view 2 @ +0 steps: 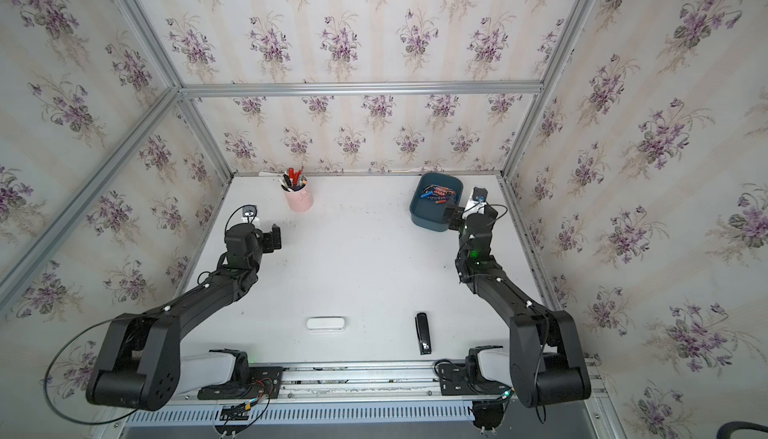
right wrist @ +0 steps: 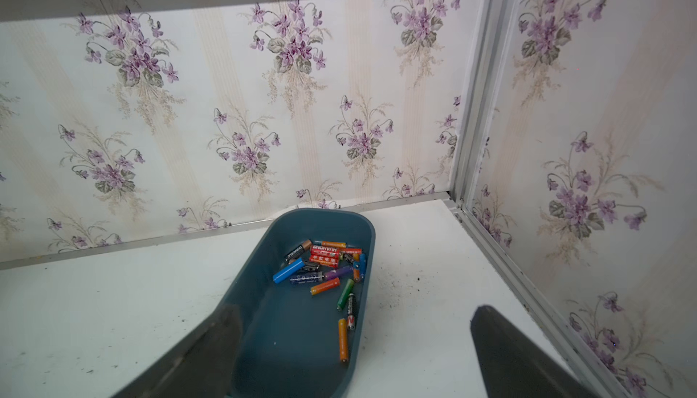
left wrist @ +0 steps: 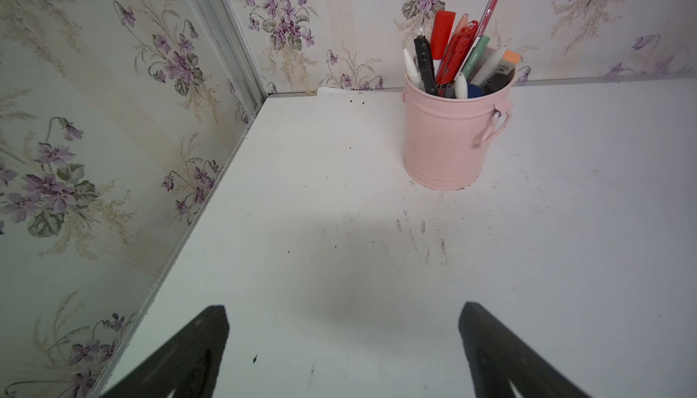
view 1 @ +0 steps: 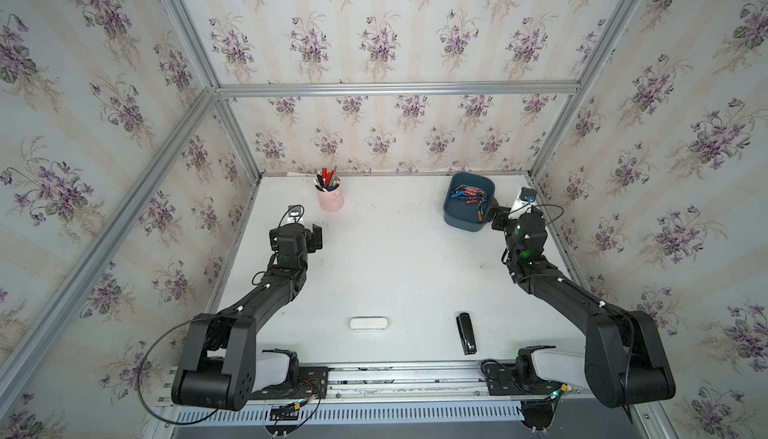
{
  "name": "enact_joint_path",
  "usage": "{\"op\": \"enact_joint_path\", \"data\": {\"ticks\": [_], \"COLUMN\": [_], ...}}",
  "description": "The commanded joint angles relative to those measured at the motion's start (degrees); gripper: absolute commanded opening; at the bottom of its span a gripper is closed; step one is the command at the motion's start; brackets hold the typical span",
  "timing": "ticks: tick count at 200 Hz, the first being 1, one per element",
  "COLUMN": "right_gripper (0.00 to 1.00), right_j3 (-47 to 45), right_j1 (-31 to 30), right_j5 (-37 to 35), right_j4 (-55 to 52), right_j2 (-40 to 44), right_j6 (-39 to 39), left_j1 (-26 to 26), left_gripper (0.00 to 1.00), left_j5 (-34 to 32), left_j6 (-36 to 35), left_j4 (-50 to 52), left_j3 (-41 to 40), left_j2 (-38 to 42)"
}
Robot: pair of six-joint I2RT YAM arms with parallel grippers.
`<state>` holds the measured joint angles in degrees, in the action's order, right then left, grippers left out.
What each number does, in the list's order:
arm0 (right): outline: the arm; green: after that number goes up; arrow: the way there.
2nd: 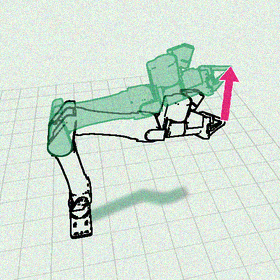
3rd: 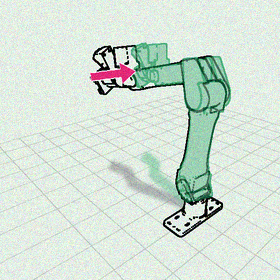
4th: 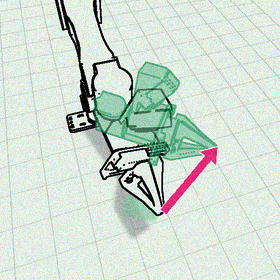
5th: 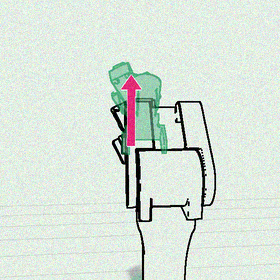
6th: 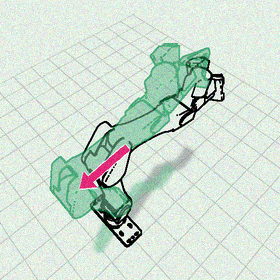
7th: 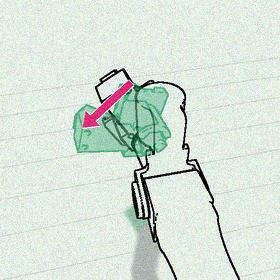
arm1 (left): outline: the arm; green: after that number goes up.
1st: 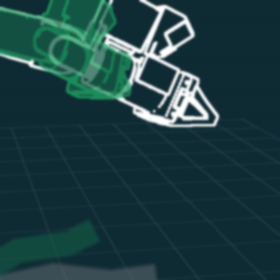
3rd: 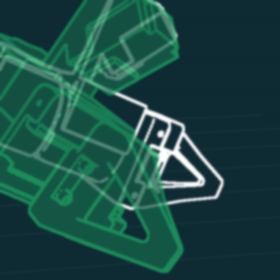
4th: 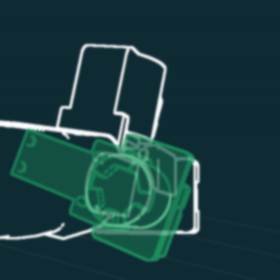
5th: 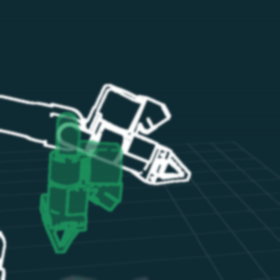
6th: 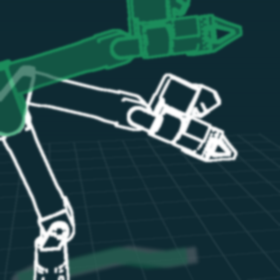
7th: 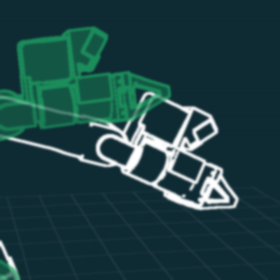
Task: Take the batteries out of the storage box
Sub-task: Move the storage box to the center of the board.
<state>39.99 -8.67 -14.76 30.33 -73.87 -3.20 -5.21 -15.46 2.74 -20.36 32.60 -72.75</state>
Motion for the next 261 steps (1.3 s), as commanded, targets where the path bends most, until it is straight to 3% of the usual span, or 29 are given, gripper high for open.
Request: {"op": "enact_joint_path", "data": {"ticks": [1,35,66,93,129,176,261], "right_gripper": [1.00,1.00,1.00,1.00,1.00,1.00,1.00], "right_j3": [11.02,30.75,42.01,49.47,52.95,57.04,54.10], "right_j1": [-1.39,-4.52,-6.08,-7.02,-8.43,-10.58,-17.91], "right_j5": [6.94,13.97,17.74,20.87,24.44,24.25,26.92], "right_j4": [-30.72,-49.41,-56.78,-61.73,-63.20,-66.10,-66.50], "right_j2": [-2.57,-15.01,-25.60,-33.21,-40.12,-46.70,-47.02], "right_j6": [-2.23,-3.14,-4.51,-5.76,-6.50,-5.77,-5.75], "left_j1": [-0.25,-1.03,-1.16,-1.38,-1.42,-2.08,-2.61], "left_gripper": [1.00,1.00,1.00,1.00,1.00,1.00,1.00], "left_j5": [-0.73,3.62,11.10,13.98,18.94,20.01,20.39], "left_j6": [6.43,9.14,10.64,11.49,12.54,14.29,14.85], "left_j4": [17.58,31.77,40.70,42.49,43.38,43.20,46.09], "left_j3": [4.36,10.22,16.20,18.06,20.27,20.59,21.36], "left_j2": [3.00,7.36,6.34,4.49,2.02,0.77,2.00]}}
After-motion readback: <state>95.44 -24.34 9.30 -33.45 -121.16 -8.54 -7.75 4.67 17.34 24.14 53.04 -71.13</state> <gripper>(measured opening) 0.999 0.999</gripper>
